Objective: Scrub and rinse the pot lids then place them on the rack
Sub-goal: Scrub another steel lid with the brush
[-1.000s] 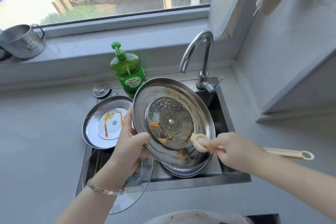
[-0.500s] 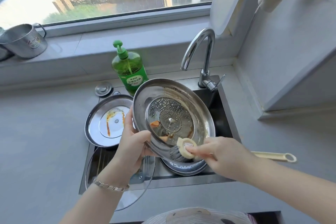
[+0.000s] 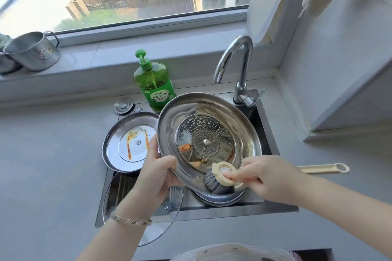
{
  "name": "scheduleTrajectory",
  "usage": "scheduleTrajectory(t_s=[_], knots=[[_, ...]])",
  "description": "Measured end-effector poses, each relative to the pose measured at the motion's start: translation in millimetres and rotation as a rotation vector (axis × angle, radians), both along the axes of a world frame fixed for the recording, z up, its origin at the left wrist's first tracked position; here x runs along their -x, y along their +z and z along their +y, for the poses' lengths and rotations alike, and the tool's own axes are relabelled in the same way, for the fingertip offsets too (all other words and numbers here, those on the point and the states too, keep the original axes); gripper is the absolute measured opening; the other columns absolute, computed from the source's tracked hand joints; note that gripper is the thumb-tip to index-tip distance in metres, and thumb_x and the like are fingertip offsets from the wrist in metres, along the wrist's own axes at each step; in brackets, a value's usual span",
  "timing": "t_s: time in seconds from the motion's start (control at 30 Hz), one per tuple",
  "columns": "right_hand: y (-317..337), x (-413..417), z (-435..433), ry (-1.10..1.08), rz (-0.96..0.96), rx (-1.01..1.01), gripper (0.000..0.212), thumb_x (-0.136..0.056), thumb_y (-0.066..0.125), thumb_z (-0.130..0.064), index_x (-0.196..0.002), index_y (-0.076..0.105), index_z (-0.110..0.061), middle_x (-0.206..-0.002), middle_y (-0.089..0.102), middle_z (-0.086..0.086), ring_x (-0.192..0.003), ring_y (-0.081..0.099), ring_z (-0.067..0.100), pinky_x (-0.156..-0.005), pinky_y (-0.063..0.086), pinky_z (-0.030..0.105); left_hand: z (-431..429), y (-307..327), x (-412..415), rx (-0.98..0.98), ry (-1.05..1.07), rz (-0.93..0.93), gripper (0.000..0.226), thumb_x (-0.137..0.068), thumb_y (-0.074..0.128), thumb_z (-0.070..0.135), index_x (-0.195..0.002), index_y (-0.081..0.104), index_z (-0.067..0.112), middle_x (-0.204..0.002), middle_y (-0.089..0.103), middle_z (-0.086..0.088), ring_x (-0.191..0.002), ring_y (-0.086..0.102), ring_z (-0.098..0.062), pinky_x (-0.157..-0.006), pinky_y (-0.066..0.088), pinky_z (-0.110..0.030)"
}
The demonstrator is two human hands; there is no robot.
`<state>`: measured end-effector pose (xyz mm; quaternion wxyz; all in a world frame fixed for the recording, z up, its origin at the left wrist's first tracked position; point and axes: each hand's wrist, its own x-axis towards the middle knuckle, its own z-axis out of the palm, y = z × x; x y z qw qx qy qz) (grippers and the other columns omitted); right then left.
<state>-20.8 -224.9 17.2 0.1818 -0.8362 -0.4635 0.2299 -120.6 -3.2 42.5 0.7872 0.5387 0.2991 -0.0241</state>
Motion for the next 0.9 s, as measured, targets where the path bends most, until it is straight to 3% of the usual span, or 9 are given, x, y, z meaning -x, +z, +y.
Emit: scheduleTrajectory(t_s=[0.1, 0.2, 0.3, 0.37, 0.5, 0.6, 0.67, 0.8, 0.9], knots=[[5.3, -12.6, -12.1, -0.031, -0.044, 0.194, 0.036, -0.098, 0.039, -0.030, -0.124, 0.051, -0.052, -0.072, 0.041, -0.015, -0.069, 0.042, 0.002, -0.054, 0.027, 0.016, 4.3, 0.6, 2.8, -0.014, 0.001, -0.015, 0.081, -0.069, 0.042, -0.018, -0.132, 0.043, 0.033, -0.096, 0.070, -0.011, -0.079, 0.068, -0.043, -0.060, 0.053, -0.063], [9.9, 6.5, 6.8, 0.015, 0.012, 0.098, 0.038, -0.096, 0.042, -0.026, -0.123, 0.053, -0.051, -0.085, 0.051, -0.012, -0.080, 0.049, 0.008, -0.062, 0.034, 0.022, -3.6, -1.3, 1.2, -0.017, -0.016, 0.001, 0.086, -0.057, 0.045, -0.010, -0.132, 0.043, 0.033, -0.099, 0.069, -0.010, -0.078, 0.069, -0.039, -0.061, 0.054, -0.061], [10.0, 12.8, 13.7, 0.019, 0.030, -0.032, 0.035, -0.095, 0.046, -0.026, -0.119, 0.057, -0.050, -0.083, 0.057, -0.008, -0.072, 0.049, 0.009, -0.061, 0.039, 0.025, -4.8, -2.6, 0.6, 0.040, -0.005, -0.001, 0.077, -0.064, 0.041, -0.016, -0.128, 0.046, 0.027, -0.096, 0.069, -0.012, -0.073, 0.070, -0.037, -0.060, 0.055, -0.058], [6.4, -1.8, 1.8, 0.009, 0.004, 0.044, 0.036, -0.095, 0.046, -0.025, -0.118, 0.057, -0.050, -0.072, 0.049, -0.015, -0.067, 0.045, 0.003, -0.056, 0.033, 0.016, 1.4, -0.7, 2.6, 0.046, -0.003, -0.008, 0.073, -0.069, 0.038, -0.019, -0.127, 0.046, 0.026, -0.094, 0.071, -0.012, -0.075, 0.069, -0.042, -0.060, 0.054, -0.059], [7.0, -3.7, -2.4, -0.001, 0.060, 0.128, 0.034, -0.095, 0.044, -0.027, -0.117, 0.058, -0.049, -0.069, 0.042, -0.018, -0.073, 0.046, 0.005, -0.063, 0.034, 0.019, 1.8, 0.8, 3.4, 0.023, -0.016, -0.013, 0.079, -0.056, 0.045, -0.008, -0.125, 0.047, 0.031, -0.103, 0.069, -0.016, -0.084, 0.066, -0.048, -0.064, 0.049, -0.069], [19.6, 15.9, 26.6, -0.035, 0.182, -0.035, 0.032, -0.094, 0.049, -0.029, -0.117, 0.059, -0.048, -0.068, 0.044, -0.018, -0.071, 0.045, 0.006, -0.066, 0.037, 0.024, -11.2, -5.6, 2.3, 0.058, -0.048, 0.004, 0.078, -0.054, 0.043, -0.006, -0.123, 0.050, 0.030, -0.100, 0.068, -0.015, -0.077, 0.068, -0.035, -0.060, 0.056, -0.054], [26.0, 14.2, 47.1, -0.087, 0.118, -0.097, 0.033, -0.094, 0.048, -0.030, -0.120, 0.056, -0.050, -0.069, 0.044, -0.015, -0.073, 0.045, 0.009, -0.066, 0.038, 0.026, -19.0, -9.0, 2.6, 0.083, -0.085, 0.020, 0.076, -0.056, 0.044, -0.005, -0.125, 0.049, 0.025, -0.103, 0.065, -0.019, -0.076, 0.067, -0.031, -0.058, 0.056, -0.047], [30.6, -12.1, 78.5, -0.166, -0.049, -0.049, 0.042, -0.093, 0.044, -0.023, -0.125, 0.051, -0.049, -0.093, 0.060, -0.011, -0.073, 0.047, 0.011, -0.057, 0.036, 0.025, -23.4, -6.0, 3.8, 0.125, -0.180, -0.007, 0.080, -0.057, 0.042, -0.008, -0.133, 0.044, 0.015, -0.095, 0.065, -0.020, -0.068, 0.065, -0.029, -0.055, 0.055, -0.040], [41.3, -8.9, 76.1, -0.106, 0.045, -0.020, 0.039, -0.092, 0.047, -0.023, -0.121, 0.056, -0.048, -0.105, 0.064, -0.009, -0.071, 0.052, 0.012, -0.060, 0.045, 0.026, -15.9, -2.6, 5.8, 0.141, -0.170, -0.035, 0.078, -0.056, 0.040, -0.010, -0.131, 0.046, 0.013, -0.089, 0.067, -0.018, -0.063, 0.067, -0.028, -0.049, 0.053, -0.034]])
